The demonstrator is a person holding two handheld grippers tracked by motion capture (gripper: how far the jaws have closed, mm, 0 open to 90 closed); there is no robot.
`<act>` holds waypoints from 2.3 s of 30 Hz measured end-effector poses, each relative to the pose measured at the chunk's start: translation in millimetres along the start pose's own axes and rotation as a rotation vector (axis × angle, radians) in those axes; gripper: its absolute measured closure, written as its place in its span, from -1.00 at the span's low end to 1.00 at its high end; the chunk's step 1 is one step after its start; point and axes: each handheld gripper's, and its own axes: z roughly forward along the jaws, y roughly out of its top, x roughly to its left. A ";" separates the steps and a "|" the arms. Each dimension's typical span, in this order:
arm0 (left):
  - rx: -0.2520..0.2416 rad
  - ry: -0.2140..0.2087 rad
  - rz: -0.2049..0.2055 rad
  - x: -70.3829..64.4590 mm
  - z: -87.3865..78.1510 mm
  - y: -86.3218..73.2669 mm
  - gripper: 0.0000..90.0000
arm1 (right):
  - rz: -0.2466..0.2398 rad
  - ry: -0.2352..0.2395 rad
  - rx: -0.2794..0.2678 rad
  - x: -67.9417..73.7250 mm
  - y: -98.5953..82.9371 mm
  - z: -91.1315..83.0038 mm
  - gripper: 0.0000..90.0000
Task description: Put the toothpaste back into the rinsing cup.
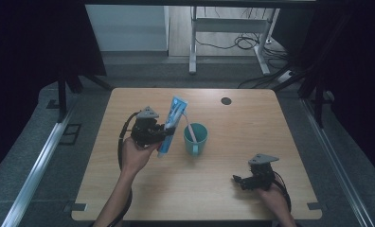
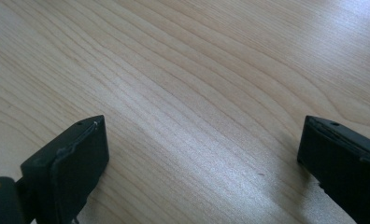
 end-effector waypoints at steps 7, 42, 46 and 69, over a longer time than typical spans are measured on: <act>-0.018 -0.001 0.005 -4.0 9.5 8.8 0.63 | 0.000 0.000 0.000 0.0 0.0 0.0 -0.96; -0.115 0.026 0.041 -23.2 52.4 48.9 0.63 | -0.002 0.000 -0.001 -0.1 0.0 0.0 -0.96; -0.119 0.029 0.044 -24.8 57.3 51.0 0.63 | -0.002 -0.001 -0.002 -0.1 0.0 0.1 -0.96; -0.150 0.056 0.026 -25.9 85.9 42.8 0.63 | -0.001 0.001 -0.001 0.0 0.0 0.1 -0.96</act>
